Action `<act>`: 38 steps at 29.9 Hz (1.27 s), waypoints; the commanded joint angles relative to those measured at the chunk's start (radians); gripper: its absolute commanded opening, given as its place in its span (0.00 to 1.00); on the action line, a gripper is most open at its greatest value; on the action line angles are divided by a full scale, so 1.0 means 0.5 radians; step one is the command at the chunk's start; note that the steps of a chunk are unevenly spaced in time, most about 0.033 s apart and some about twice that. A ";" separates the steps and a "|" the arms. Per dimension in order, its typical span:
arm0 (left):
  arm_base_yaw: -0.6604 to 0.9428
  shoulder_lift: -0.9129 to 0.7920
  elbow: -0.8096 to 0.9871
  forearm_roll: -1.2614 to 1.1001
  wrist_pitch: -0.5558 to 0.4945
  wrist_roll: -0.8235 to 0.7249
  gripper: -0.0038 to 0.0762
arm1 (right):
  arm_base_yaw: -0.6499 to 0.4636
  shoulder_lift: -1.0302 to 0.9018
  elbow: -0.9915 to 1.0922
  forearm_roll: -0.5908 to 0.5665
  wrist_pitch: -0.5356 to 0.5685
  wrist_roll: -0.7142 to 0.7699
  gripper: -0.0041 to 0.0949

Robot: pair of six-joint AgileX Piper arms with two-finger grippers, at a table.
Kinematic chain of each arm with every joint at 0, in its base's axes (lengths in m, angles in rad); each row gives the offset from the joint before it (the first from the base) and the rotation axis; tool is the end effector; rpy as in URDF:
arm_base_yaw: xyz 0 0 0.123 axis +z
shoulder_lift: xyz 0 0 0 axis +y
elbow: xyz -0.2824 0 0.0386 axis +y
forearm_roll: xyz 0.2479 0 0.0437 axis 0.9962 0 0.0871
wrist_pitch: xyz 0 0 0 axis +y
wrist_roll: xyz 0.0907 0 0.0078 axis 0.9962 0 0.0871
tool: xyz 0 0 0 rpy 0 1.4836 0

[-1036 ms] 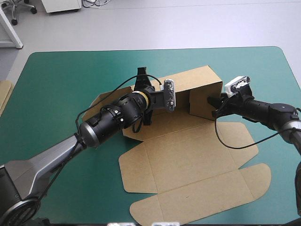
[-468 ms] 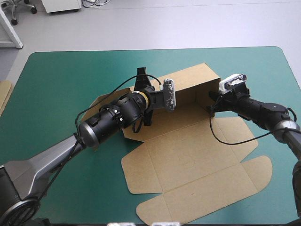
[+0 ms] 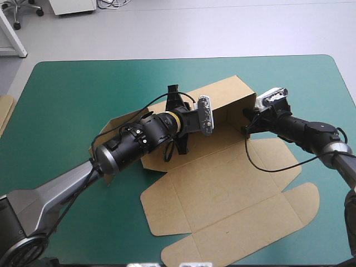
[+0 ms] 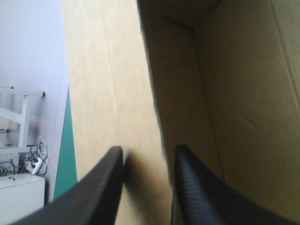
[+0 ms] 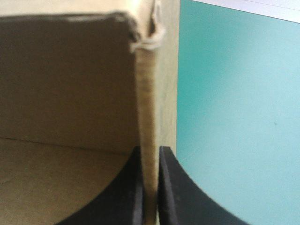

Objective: Fold the box

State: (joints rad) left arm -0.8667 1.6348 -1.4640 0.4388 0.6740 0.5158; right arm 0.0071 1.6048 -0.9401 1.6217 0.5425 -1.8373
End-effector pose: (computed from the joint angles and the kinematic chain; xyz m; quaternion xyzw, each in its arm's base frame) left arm 0.2611 -0.2700 0.3460 0.6504 0.6254 0.1217 0.4136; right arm 0.3365 0.0494 0.2449 -0.2201 0.8212 0.1850 0.4930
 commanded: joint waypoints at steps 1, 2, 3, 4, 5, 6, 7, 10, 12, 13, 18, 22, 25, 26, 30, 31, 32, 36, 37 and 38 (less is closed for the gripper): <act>-0.022 -0.104 -0.057 -0.109 -0.139 -0.012 0.56 | 0.027 -0.071 -0.039 0.117 0.216 0.006 0.02; -0.022 -0.118 -0.061 -0.148 -0.139 -0.012 0.57 | 0.027 -0.071 -0.039 0.122 0.216 0.006 0.02; -0.025 -0.129 -0.070 -0.183 -0.131 -0.012 0.57 | 0.027 -0.071 -0.039 0.122 0.216 0.006 0.02; -0.030 -0.144 -0.073 -0.216 -0.115 -0.012 0.57 | 0.027 -0.071 -0.039 0.122 0.216 0.006 0.02; -0.045 -0.161 -0.073 -0.228 -0.105 -0.012 0.57 | 0.027 -0.071 -0.039 0.122 0.213 0.006 0.02; -0.064 -0.178 -0.073 -0.240 -0.085 -0.012 0.57 | 0.027 -0.071 -0.039 0.129 0.204 0.006 0.02; -0.085 -0.186 -0.073 -0.250 -0.071 -0.012 0.57 | 0.027 -0.071 -0.039 0.135 0.200 0.006 0.02; -0.152 -0.222 -0.073 -0.272 -0.016 -0.012 0.57 | 0.027 -0.071 -0.039 0.170 0.187 0.011 0.02; -0.201 -0.241 -0.073 -0.276 0.001 -0.012 0.57 | 0.027 -0.071 -0.039 0.206 0.173 0.011 0.02; -0.216 -0.246 -0.073 -0.276 0.006 -0.012 0.57 | 0.027 -0.071 -0.039 0.214 0.165 0.011 0.02; -0.261 -0.314 -0.081 -0.291 0.006 -0.031 0.57 | 0.027 -0.071 -0.039 0.245 0.117 0.029 0.02; -0.261 -0.378 -0.096 -0.361 0.020 -0.033 0.57 | 0.027 -0.071 -0.039 0.248 0.083 0.043 0.02; -0.261 -0.434 -0.096 -0.419 0.051 -0.079 0.57 | 0.027 -0.071 -0.039 0.248 0.074 0.063 0.02; -0.252 -0.453 -0.096 -0.424 0.059 -0.121 0.56 | 0.027 -0.071 -0.039 0.248 0.070 0.072 0.02; -0.114 -0.503 -0.096 -0.668 0.080 -0.139 0.53 | 0.027 -0.071 -0.039 0.229 0.066 0.106 0.02; -0.044 -0.503 -0.096 -0.742 0.089 -0.139 0.53 | 0.027 -0.071 -0.039 0.215 0.066 0.112 0.02; 0.038 -0.503 -0.096 -0.811 0.105 -0.130 0.53 | 0.027 -0.075 -0.039 0.192 0.066 0.143 0.02; 0.406 -0.523 -0.100 -1.052 0.143 -0.065 0.53 | 0.027 -0.075 -0.039 0.091 0.066 0.248 0.02; 0.489 -0.537 -0.100 -1.095 0.142 -0.046 0.53 | 0.027 -0.075 -0.039 0.082 0.062 0.279 0.02; 0.588 -0.566 -0.101 -1.164 0.149 -0.017 0.53 | 0.027 -0.075 -0.039 0.072 0.058 0.302 0.02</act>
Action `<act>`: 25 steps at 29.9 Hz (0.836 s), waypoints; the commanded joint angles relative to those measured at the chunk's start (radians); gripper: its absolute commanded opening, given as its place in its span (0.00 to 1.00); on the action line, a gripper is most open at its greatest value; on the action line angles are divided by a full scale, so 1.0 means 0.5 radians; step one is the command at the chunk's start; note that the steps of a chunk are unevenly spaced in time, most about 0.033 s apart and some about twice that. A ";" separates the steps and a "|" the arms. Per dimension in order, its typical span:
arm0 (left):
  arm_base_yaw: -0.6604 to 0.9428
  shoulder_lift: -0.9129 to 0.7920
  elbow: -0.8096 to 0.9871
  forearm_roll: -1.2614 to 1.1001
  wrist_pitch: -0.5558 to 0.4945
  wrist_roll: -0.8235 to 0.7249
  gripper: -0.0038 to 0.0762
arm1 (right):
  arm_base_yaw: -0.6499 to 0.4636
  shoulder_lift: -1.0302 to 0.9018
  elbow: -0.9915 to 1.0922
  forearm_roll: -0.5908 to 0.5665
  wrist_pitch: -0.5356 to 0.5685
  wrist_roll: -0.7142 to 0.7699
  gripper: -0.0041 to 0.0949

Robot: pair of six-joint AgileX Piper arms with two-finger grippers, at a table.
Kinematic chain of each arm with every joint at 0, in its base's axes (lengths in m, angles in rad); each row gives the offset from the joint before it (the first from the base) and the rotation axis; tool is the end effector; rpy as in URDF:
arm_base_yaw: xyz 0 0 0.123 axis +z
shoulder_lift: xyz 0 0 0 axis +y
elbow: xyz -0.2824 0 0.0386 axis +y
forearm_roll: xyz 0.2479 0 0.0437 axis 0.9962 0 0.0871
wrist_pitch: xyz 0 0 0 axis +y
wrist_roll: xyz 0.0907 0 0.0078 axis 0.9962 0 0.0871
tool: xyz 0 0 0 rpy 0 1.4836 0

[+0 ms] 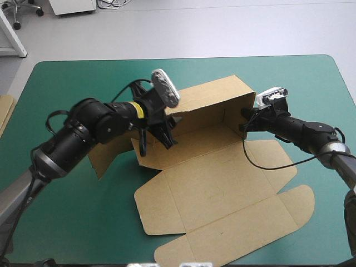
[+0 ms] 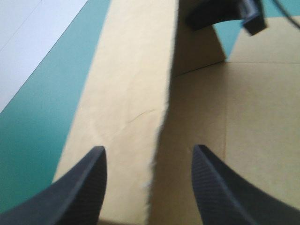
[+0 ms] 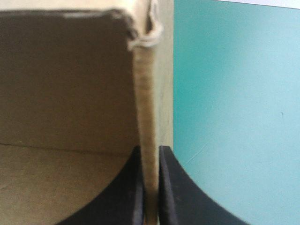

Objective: Fold the box

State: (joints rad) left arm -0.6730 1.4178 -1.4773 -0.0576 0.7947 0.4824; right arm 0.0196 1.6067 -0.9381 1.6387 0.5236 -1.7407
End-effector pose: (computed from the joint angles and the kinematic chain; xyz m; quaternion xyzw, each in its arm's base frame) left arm 0.2420 -0.1977 0.4114 0.4813 0.7547 -0.0696 0.4404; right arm 0.3369 0.0521 0.2438 -0.1735 0.8328 0.2075 0.4830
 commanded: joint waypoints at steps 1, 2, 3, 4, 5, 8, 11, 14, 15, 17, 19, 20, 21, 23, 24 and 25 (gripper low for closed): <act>0.301 -0.162 -0.074 -0.223 -0.082 0.077 0.53 | 0.002 -0.079 -0.047 0.014 0.095 0.135 0.02; 0.401 -0.191 -0.074 -0.232 -0.068 0.087 0.53 | 0.002 -0.079 -0.051 -0.005 0.086 0.162 0.02; 0.502 -0.228 -0.074 -0.226 -0.050 0.087 0.53 | 0.002 -0.079 -0.058 -0.031 0.075 0.197 0.02; 0.610 -0.266 -0.074 -0.217 -0.029 0.087 0.53 | 0.002 -0.079 -0.074 -0.081 0.070 0.247 0.02; 0.700 -0.295 -0.074 -0.217 -0.012 0.087 0.53 | 0.002 -0.079 -0.090 -0.141 0.056 0.299 0.02; 1.052 -0.386 -0.062 -0.227 0.033 0.083 0.53 | 0.002 -0.079 -0.173 -0.341 0.051 0.530 0.02; 1.432 -0.440 -0.002 -0.308 0.056 0.077 0.53 | 0.002 -0.079 -0.274 -0.569 0.051 0.757 0.02; 1.720 -0.465 0.109 -0.469 0.065 0.077 0.53 | 0.002 -0.079 -0.372 -0.851 0.055 1.013 0.02; 1.798 -0.470 0.163 -0.523 0.042 0.077 0.53 | 0.002 -0.079 -0.406 -0.939 0.059 1.126 0.02; 1.903 -0.471 0.274 -0.630 0.005 0.077 0.53 | 0.002 -0.079 -0.473 -1.072 0.085 1.307 0.02; 1.950 -0.471 0.383 -0.733 -0.036 0.102 0.53 | 0.002 -0.079 -0.557 -1.197 0.150 1.510 0.02; 1.959 -0.471 0.434 -0.752 -0.062 0.107 0.53 | 0.002 -0.079 -0.604 -1.271 0.189 1.599 0.02; 1.959 -0.471 0.471 -0.761 -0.084 0.107 0.53 | 0.002 -0.079 -0.644 -1.334 0.226 1.668 0.03; 1.959 -0.471 0.548 -0.788 -0.130 0.146 0.53 | 0.002 -0.079 -0.752 -1.493 0.325 1.857 0.03; 1.959 -0.471 0.568 -0.784 -0.140 0.146 0.53 | 0.002 -0.079 -0.795 -1.580 0.363 1.935 0.03; 1.959 -0.467 0.584 -0.774 -0.140 0.146 0.53 | 0.002 -0.079 -0.852 -1.672 0.414 2.025 0.03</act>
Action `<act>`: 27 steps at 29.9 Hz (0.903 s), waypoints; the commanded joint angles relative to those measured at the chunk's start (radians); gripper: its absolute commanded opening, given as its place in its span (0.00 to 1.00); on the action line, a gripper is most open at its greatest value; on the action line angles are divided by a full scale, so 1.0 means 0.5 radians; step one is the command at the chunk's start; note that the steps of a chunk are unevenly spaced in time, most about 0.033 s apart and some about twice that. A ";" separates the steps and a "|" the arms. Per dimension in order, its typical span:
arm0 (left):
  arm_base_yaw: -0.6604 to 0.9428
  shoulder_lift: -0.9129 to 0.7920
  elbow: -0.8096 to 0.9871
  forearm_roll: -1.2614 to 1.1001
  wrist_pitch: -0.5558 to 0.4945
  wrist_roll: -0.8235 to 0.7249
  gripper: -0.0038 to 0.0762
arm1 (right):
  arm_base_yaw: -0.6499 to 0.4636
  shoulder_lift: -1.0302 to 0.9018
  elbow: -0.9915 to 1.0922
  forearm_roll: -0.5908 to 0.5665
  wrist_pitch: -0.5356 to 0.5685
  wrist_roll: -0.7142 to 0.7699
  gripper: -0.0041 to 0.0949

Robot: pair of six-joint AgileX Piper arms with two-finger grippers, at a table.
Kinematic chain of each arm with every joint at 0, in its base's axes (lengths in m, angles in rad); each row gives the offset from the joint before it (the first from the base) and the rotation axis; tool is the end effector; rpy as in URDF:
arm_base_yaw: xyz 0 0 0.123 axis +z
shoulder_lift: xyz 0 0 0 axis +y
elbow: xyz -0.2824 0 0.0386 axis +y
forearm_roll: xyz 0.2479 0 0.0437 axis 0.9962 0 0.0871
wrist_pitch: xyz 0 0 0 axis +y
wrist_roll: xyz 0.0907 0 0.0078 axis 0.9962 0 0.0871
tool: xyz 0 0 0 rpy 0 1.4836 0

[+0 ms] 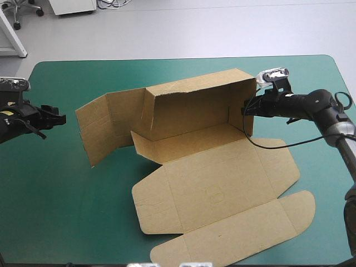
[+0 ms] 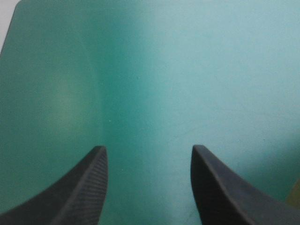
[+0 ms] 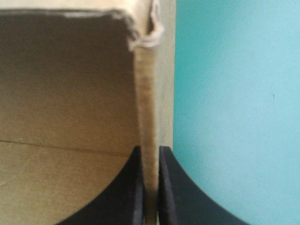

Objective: Fold the box

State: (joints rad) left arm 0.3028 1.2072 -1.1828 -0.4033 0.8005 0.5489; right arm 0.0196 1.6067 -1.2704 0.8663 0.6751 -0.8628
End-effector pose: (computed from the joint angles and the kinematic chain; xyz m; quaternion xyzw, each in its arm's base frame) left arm 0.2477 0.0505 0.3822 0.0411 0.8977 -0.0073 0.4386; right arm 0.3559 0.0504 0.3100 -0.1619 0.8753 0.2039 0.4075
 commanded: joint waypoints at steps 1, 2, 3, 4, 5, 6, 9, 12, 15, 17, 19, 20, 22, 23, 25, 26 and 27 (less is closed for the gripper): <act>0.007 -0.046 0.008 -0.078 -0.161 0.013 0.53 | 0.002 -0.079 -0.247 -0.217 0.168 0.352 0.03; 0.007 -0.046 0.021 -0.078 -0.168 0.013 0.53 | 0.002 -0.079 -0.305 -0.286 0.225 0.415 0.03; 0.007 -0.046 0.025 -0.078 -0.176 0.013 0.53 | 0.002 -0.079 -0.365 -0.369 0.277 0.501 0.03; 0.007 -0.046 0.025 -0.086 -0.176 0.013 0.53 | 0.002 -0.079 -0.426 -0.447 0.328 0.587 0.03; 0.007 -0.046 0.025 -0.090 -0.176 0.013 0.53 | 0.002 -0.079 -0.473 -0.499 0.371 0.658 0.03; 0.007 -0.046 0.025 -0.096 -0.176 0.013 0.53 | 0.002 -0.079 -0.532 -0.559 0.421 0.725 0.03; 0.007 -0.046 0.025 -0.109 -0.168 0.013 0.53 | 0.002 -0.076 -0.693 -0.717 0.558 0.882 0.03; 0.007 -0.046 0.025 -0.170 -0.164 0.027 0.53 | 0.002 -0.057 -0.806 -0.845 0.644 0.995 0.03; 0.007 -0.046 0.025 -0.239 -0.152 0.082 0.53 | 0.002 0.019 -0.905 -0.960 0.782 1.085 0.03; 0.007 -0.046 0.025 -0.259 -0.148 0.096 0.52 | 0.002 0.086 -0.972 -1.002 0.886 1.130 0.03; 0.007 -0.046 0.025 -0.291 -0.139 0.110 0.50 | 0.002 0.188 -1.054 -1.007 1.017 1.143 0.03; 0.007 -0.046 0.025 -0.302 -0.139 0.111 0.49 | 0.002 0.241 -1.098 -1.004 1.066 1.159 0.03; 0.007 -0.046 0.025 -0.327 -0.130 0.131 0.49 | 0.002 0.343 -1.180 -1.011 1.129 1.187 0.03; 0.007 -0.046 0.025 -0.330 -0.130 0.130 0.48 | 0.002 0.386 -1.222 -1.016 1.137 1.204 0.03; 0.007 -0.046 0.025 -0.331 -0.124 0.130 0.48 | 0.002 0.457 -1.297 -1.019 1.137 1.245 0.03; 0.007 -0.046 0.025 -0.331 -0.124 0.130 0.48 | 0.002 0.491 -1.326 -1.019 1.137 1.267 0.03; 0.007 -0.046 0.025 -0.331 -0.120 0.130 0.48 | 0.002 0.523 -1.350 -1.023 1.137 1.270 0.03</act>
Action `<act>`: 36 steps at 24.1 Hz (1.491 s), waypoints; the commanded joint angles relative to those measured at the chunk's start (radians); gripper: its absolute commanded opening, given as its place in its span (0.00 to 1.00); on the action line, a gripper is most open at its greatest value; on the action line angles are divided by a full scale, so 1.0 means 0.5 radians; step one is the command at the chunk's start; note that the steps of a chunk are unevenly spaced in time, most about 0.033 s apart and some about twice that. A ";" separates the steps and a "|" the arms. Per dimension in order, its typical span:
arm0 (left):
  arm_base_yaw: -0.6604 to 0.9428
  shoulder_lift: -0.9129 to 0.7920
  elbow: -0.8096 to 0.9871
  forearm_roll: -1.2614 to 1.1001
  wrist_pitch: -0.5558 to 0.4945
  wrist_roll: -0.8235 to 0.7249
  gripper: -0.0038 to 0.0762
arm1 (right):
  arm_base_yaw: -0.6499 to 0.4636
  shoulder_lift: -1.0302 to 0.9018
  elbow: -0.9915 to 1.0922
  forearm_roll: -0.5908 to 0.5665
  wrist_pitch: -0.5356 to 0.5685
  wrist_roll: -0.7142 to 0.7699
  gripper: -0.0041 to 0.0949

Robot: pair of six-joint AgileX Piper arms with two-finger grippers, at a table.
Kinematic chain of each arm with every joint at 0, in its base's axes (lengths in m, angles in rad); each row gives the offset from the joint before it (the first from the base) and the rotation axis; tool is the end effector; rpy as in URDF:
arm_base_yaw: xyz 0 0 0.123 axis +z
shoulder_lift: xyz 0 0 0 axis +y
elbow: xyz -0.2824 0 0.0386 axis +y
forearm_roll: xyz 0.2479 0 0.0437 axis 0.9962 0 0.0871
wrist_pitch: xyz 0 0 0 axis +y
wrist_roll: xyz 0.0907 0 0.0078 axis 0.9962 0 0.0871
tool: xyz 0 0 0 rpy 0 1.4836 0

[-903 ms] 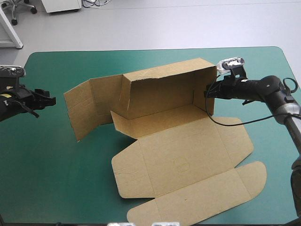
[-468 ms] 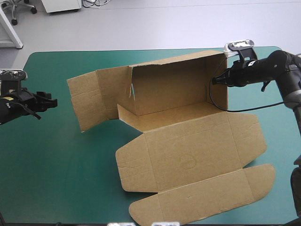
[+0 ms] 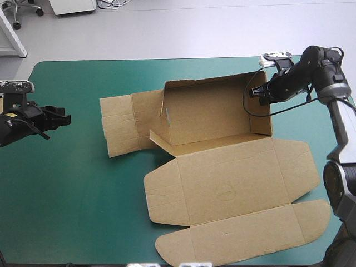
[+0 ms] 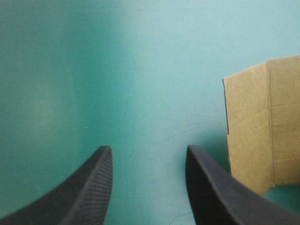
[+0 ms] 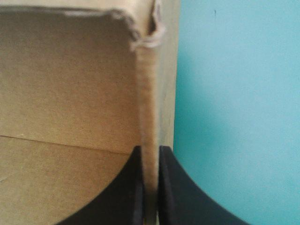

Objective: Fold the box

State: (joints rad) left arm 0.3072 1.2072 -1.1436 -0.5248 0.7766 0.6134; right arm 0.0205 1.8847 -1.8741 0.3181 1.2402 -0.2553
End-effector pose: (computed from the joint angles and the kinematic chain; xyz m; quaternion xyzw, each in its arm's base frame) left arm 0.2498 0.0457 0.3748 0.0388 0.8907 -0.0448 0.4508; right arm 0.4072 0.0353 0.3414 -0.1131 0.9606 0.1326 0.2167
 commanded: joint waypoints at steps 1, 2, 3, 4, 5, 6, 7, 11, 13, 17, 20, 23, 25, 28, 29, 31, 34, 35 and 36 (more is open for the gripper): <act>-0.002 -0.046 -0.053 -0.100 -0.068 0.003 0.48 | 0.000 0.014 -0.171 0.073 0.007 0.070 0.03; -0.002 -0.046 -0.053 -0.100 -0.068 0.006 0.48 | 0.000 0.035 -0.171 0.073 0.007 0.070 0.03; -0.002 -0.046 -0.053 -0.100 -0.068 0.011 0.48 | 0.000 0.074 -0.171 0.027 0.010 0.090 0.03; -0.002 -0.046 -0.053 -0.100 -0.064 0.011 0.48 | 0.000 0.092 -0.171 0.012 0.010 0.095 0.03; -0.002 -0.046 -0.053 -0.106 -0.064 0.022 0.48 | 0.000 0.119 -0.171 -0.016 0.010 0.098 0.03; -0.002 -0.043 -0.053 -0.113 -0.064 0.022 0.48 | 0.000 0.128 -0.171 -0.031 0.010 0.098 0.03; -0.002 -0.043 -0.053 -0.127 -0.059 0.028 0.48 | 0.000 0.136 -0.171 -0.035 0.010 0.093 0.03; -0.002 -0.043 -0.053 -0.136 -0.048 0.033 0.48 | 0.000 0.136 -0.171 -0.049 -0.012 0.069 0.08; -0.002 -0.043 -0.053 -0.144 -0.048 0.038 0.48 | 0.000 0.136 -0.171 -0.049 -0.049 0.061 0.22; -0.002 -0.043 -0.053 -0.182 -0.048 0.056 0.48 | 0.000 0.136 -0.171 -0.042 -0.063 0.002 0.58; -0.002 -0.043 -0.053 -0.189 -0.048 0.068 0.48 | 0.000 0.124 -0.171 0.027 -0.088 -0.003 0.62; -0.002 -0.043 -0.053 -0.216 -0.048 0.068 0.48 | 0.000 0.072 -0.171 0.088 -0.164 -0.004 0.59; -0.002 -0.043 -0.053 -0.220 -0.048 0.069 0.48 | 0.000 0.023 -0.171 0.093 -0.188 -0.021 0.56; -0.002 -0.043 -0.053 -0.220 -0.048 0.069 0.48 | 0.000 -0.088 -0.123 0.031 -0.185 -0.034 0.52; -0.002 -0.043 -0.053 -0.220 -0.048 0.069 0.48 | 0.000 -0.161 -0.073 0.036 -0.199 -0.048 0.51; -0.002 -0.043 -0.053 -0.220 -0.048 0.072 0.48 | 0.000 -0.292 0.055 0.041 -0.290 -0.080 0.51; -0.002 -0.043 -0.053 -0.220 -0.048 0.077 0.48 | 0.000 -0.516 0.329 0.072 -0.490 -0.130 0.51; -0.002 -0.043 -0.053 -0.220 -0.048 0.077 0.48 | 0.000 -0.592 0.423 0.076 -0.553 -0.130 0.51; -0.002 -0.043 -0.053 -0.224 -0.048 0.077 0.48 | 0.000 -0.663 0.517 0.099 -0.611 -0.130 0.51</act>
State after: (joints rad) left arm 0.3072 1.2072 -1.1436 -0.5927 0.7948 0.6488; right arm 0.0216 1.6897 -1.6966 0.3322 1.0469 -0.3002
